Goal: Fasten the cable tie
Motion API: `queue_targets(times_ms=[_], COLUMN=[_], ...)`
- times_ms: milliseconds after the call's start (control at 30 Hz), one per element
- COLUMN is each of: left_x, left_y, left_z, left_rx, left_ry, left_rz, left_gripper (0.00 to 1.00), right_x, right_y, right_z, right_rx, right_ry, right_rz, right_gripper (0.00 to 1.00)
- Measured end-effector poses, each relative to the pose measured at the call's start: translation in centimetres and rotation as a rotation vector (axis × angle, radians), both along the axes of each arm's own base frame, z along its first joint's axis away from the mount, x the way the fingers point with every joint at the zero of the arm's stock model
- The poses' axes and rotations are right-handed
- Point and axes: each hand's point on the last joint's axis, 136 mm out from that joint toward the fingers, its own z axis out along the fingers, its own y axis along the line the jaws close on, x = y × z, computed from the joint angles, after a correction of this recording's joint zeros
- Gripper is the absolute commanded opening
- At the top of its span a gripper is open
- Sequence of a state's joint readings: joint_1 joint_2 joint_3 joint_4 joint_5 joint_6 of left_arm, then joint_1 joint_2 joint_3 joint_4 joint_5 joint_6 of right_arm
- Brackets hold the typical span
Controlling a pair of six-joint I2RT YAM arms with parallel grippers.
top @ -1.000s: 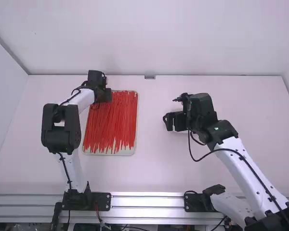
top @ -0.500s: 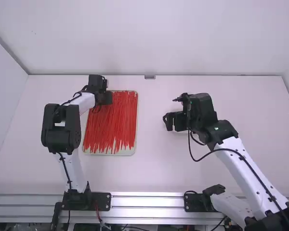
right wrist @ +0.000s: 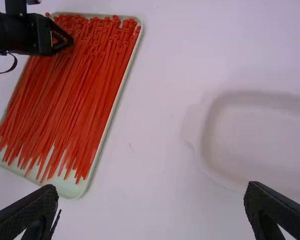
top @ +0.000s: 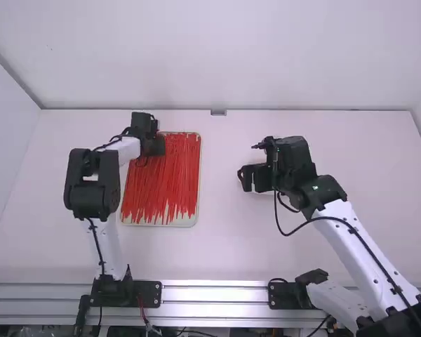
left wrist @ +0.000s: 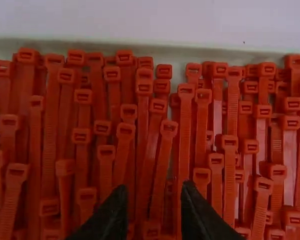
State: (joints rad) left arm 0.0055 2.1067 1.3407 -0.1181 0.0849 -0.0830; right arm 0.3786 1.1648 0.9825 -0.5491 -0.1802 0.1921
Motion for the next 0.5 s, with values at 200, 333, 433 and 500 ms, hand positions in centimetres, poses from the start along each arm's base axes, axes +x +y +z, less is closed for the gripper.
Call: queue_targets(times_ms=[200, 333, 433, 500], left_x=[-0.27, -0.31, -0.43, -0.51], left_y=[0.00, 0.00, 0.00, 0.01], left_z=[-0.91, -0.93, -1.02, -1.05], left_rx=[0.000, 0.000, 0.000, 0.000], left_ry=[0.021, 0.023, 0.029, 0.033], left_rz=[0.000, 0.000, 0.000, 0.000], left_gripper=[0.23, 0.21, 0.19, 0.16], right_x=[-0.07, -0.08, -0.07, -0.07], right_y=[-0.02, -0.02, -0.03, -0.03], right_z=[-0.07, -0.07, -0.07, -0.07], right_rx=[-0.001, -0.001, -0.001, -0.001], right_ry=[0.004, 0.004, 0.004, 0.004], right_rz=[0.000, 0.000, 0.000, 0.000], right_gripper=[0.99, 0.99, 0.99, 0.99])
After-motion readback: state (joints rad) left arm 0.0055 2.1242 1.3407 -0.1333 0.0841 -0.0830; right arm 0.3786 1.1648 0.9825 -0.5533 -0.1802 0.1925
